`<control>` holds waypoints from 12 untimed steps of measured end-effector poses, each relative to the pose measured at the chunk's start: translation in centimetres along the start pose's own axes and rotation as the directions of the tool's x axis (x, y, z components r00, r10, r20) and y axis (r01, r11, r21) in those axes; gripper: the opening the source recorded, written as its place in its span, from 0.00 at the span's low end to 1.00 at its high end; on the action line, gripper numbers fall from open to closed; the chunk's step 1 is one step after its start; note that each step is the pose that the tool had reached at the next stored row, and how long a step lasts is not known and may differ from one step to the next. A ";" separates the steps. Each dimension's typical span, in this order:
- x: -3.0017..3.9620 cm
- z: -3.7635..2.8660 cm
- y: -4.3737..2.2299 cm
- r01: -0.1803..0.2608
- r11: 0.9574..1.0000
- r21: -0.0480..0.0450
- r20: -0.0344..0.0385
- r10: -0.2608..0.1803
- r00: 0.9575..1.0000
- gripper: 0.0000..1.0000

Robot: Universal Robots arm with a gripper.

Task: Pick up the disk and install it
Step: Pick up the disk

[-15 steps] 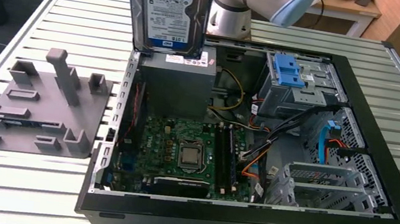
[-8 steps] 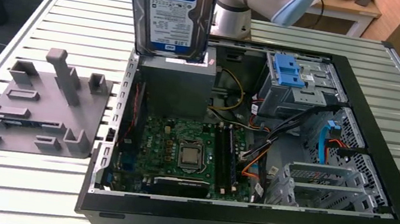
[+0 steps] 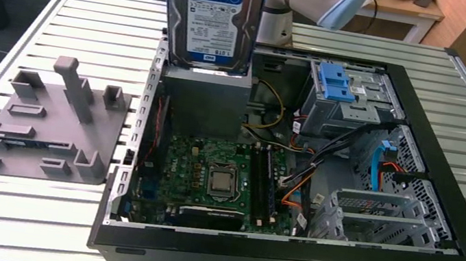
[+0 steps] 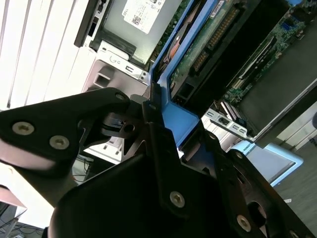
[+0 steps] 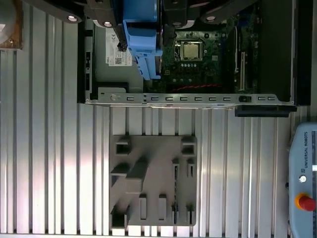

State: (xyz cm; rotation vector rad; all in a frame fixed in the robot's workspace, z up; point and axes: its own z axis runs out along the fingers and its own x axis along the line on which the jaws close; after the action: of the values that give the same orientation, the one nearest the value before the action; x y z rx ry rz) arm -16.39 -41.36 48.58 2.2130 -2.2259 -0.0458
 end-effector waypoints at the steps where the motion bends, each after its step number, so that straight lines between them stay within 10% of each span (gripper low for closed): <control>1: 0.12 0.00 0.00 0.000 1.000 0.000 0.000 0.000 1.000 0.36; 12: 1.37 -0.01 -0.68 0.000 1.000 0.000 0.000 0.000 1.000 0.36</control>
State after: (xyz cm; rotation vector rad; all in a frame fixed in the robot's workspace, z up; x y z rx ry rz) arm -15.72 -42.73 48.56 2.2130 -2.2257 -0.0458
